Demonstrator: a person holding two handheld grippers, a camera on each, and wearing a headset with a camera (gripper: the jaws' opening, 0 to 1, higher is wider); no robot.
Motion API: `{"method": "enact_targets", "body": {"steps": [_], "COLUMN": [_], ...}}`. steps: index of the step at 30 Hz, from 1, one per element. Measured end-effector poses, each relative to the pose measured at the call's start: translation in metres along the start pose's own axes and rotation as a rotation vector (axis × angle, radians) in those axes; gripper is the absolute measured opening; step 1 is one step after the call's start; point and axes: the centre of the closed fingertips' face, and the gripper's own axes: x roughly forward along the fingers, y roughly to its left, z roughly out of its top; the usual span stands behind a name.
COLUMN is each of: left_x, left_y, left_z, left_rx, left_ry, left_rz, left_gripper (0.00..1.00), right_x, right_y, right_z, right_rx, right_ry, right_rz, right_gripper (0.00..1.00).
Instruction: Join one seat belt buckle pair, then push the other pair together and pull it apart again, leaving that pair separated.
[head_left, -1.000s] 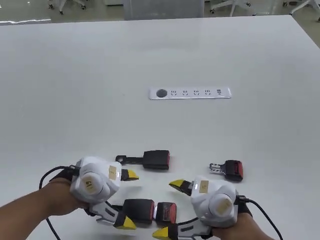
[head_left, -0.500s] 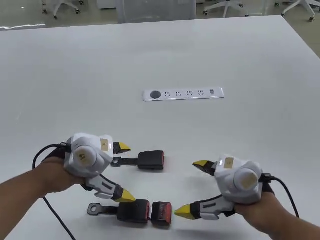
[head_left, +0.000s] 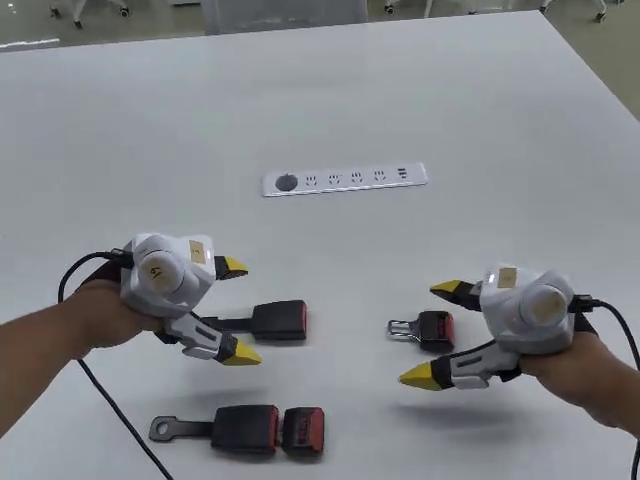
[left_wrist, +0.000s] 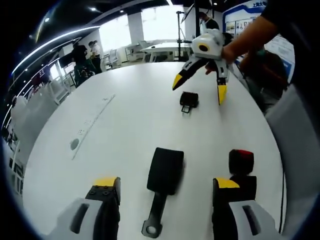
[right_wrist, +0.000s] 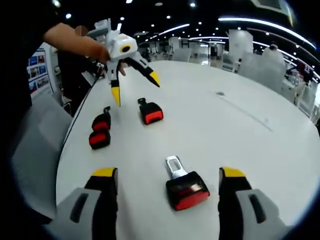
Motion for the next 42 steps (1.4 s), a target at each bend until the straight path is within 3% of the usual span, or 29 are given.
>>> {"method": "enact_targets", "body": {"steps": [5,9,12,16,17,18,19,22,23,26,34,42], "left_x": [0.017,0.028,0.036,0.042,0.044,0.044,0.045,0.048,0.048,0.047,0.047,0.046], "left_y": [0.000,0.004,0.006,0.003,0.003,0.004,0.005,0.002,0.002,-0.001,-0.003,-0.002], "left_z": [-0.012,-0.019,-0.021,-0.018,-0.018,-0.017,-0.014,-0.017,-0.013,-0.014,-0.015,-0.016], "left_rx": [0.002,0.021,-0.011,-0.002,0.007,0.012,0.015,0.036,0.051,0.052,0.139,0.147], "left_ry": [0.031,0.049,0.047,0.053,0.062,0.061,0.040,0.060,0.040,0.043,0.066,0.057], "left_rz": [-0.028,-0.036,-0.053,-0.084,-0.087,-0.088,-0.084,-0.116,-0.125,-0.136,-0.189,-0.210], "left_gripper": [0.74,0.64,0.65,0.60,0.57,0.54,0.50,0.42,0.39,0.35,0.34,0.34], "right_x": [-0.001,-0.001,0.001,0.004,0.005,0.002,0.002,0.002,0.000,-0.002,-0.006,-0.004], "right_y": [-0.005,-0.008,-0.012,-0.012,-0.013,-0.012,-0.010,-0.013,-0.013,-0.014,-0.010,-0.011], "right_z": [-0.018,-0.025,-0.027,-0.033,-0.028,-0.030,-0.029,-0.032,-0.032,-0.031,-0.029,-0.027], "right_rx": [-0.016,-0.028,-0.026,-0.054,-0.112,-0.061,-0.058,-0.088,-0.084,-0.112,-0.129,-0.131], "right_ry": [0.054,0.083,0.089,0.128,0.108,0.117,0.117,0.125,0.122,0.127,0.091,0.060], "right_rz": [0.048,0.074,0.092,0.120,0.139,0.133,0.142,0.136,0.139,0.143,0.190,0.212], "right_gripper": [0.75,0.72,0.67,0.61,0.57,0.53,0.50,0.44,0.42,0.36,0.35,0.34]}}
